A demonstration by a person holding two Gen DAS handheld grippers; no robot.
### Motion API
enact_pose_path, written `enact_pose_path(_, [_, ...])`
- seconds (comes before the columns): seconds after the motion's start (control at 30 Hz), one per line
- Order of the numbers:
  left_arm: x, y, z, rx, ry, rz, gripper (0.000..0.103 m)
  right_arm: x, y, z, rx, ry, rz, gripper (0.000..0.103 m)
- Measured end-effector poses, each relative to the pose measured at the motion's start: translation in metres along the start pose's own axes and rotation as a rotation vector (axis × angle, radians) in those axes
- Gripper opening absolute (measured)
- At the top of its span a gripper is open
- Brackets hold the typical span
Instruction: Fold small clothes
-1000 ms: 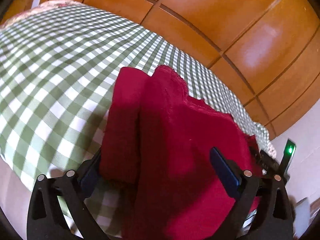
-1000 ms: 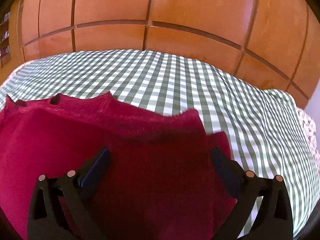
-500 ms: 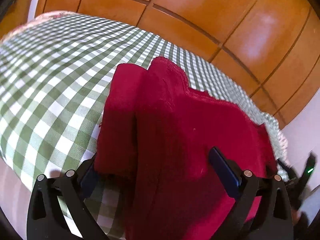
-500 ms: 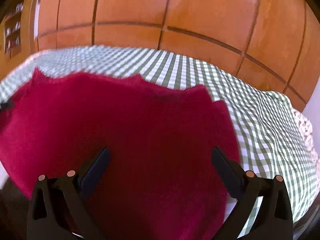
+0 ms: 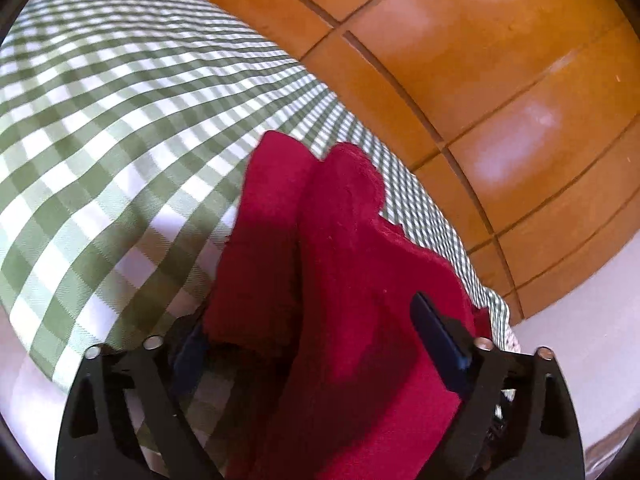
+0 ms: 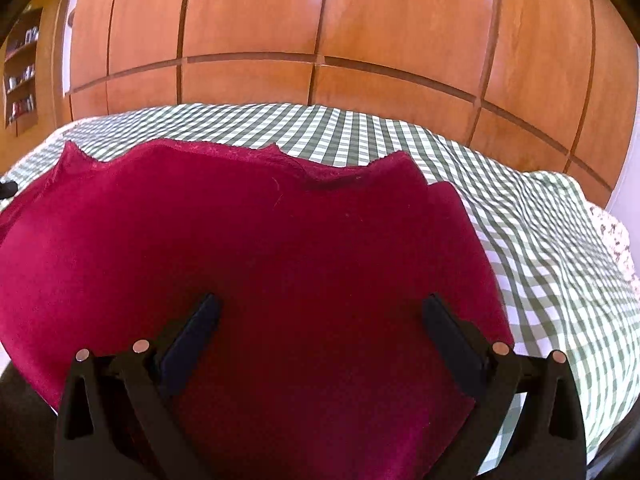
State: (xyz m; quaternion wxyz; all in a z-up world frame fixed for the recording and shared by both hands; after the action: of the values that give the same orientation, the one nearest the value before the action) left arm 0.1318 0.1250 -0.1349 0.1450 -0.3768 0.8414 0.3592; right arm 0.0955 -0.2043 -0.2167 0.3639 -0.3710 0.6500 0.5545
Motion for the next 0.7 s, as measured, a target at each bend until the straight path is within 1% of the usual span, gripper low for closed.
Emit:
enact_pose_path(0.07, [-0.001, 0.001, 0.004, -0.018, 0.049, -0.005, 0.079, 0.000, 0.002, 0.001, 0.003, 0.000, -0.004, 0.101])
enact_pose_path(0.13, [0.000, 0.001, 0.004, -0.011, 0.069, -0.001, 0.079, 0.000, 0.002, 0.002, 0.003, -0.002, -0.008, 0.101])
enact_pose_path(0.17, [0.001, 0.001, 0.003, -0.013, 0.062, 0.004, 0.079, 0.001, 0.003, 0.002, 0.004, -0.004, -0.010, 0.101])
enact_pose_path(0.23, [0.004, -0.003, -0.002, -0.027, 0.027, 0.026, 0.062, 0.001, 0.003, 0.002, 0.006, -0.006, -0.014, 0.101])
enact_pose_path(0.27, [0.007, -0.005, -0.003, -0.056, 0.010, 0.044, 0.046, 0.001, 0.003, 0.002, 0.007, -0.006, -0.015, 0.101])
enact_pose_path(0.3, [0.007, -0.007, -0.003, -0.069, 0.005, 0.052, 0.040, 0.000, 0.003, 0.001, 0.007, -0.006, -0.015, 0.101])
enact_pose_path(0.4, [0.005, -0.006, -0.008, -0.045, 0.035, 0.066, 0.034, 0.001, 0.003, 0.002, 0.006, -0.006, -0.015, 0.101])
enact_pose_path(0.5, [0.000, -0.001, -0.020, -0.024, 0.021, 0.060, 0.032, 0.001, 0.003, 0.002, 0.005, -0.006, -0.015, 0.101])
enact_pose_path(0.57, [-0.004, 0.003, -0.029, 0.003, 0.017, 0.053, 0.031, 0.001, 0.003, 0.002, 0.003, -0.007, -0.014, 0.101])
enact_pose_path(0.7, [-0.013, 0.013, -0.057, 0.089, -0.005, 0.036, 0.030, -0.003, 0.003, 0.001, -0.014, 0.016, 0.013, 0.101])
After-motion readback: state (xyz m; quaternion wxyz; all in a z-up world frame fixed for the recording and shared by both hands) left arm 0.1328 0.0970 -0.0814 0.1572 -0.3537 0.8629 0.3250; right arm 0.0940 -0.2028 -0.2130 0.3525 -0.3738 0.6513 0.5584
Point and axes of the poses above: each gripper's, at about its wrist camera, not at the fingertips, and y roughly against the way its jaws point, z to its left, x to its underside, the point moved 10 cm from there along -y, roughly the way its jaws point, and after that the axes turned 5 degrees about -z, right-handed, at the moved point
